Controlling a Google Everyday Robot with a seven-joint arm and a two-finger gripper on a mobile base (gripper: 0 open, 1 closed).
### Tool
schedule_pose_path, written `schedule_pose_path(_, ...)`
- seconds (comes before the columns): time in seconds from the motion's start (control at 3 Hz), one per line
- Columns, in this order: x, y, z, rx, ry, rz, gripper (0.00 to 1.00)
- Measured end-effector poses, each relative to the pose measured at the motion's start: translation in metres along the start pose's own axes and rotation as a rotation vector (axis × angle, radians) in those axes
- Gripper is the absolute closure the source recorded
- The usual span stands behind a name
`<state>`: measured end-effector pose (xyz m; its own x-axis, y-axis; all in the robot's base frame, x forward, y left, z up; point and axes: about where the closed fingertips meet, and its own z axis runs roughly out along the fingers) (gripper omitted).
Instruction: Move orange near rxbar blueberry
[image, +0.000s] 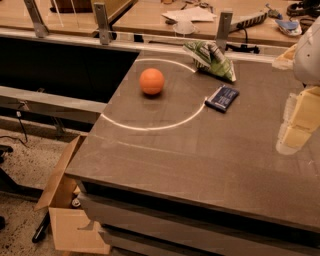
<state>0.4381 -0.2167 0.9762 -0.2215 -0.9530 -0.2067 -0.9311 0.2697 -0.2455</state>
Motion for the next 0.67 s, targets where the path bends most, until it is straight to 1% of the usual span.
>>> schedule_pose_path(0.33, -0.002, -0.002, 0.001, 0.0, -0.015, 0.002, 0.0)
schedule_pose_path(0.67, -0.024, -0.026, 0.014, -0.006, -0.183, 0.03, 0.0)
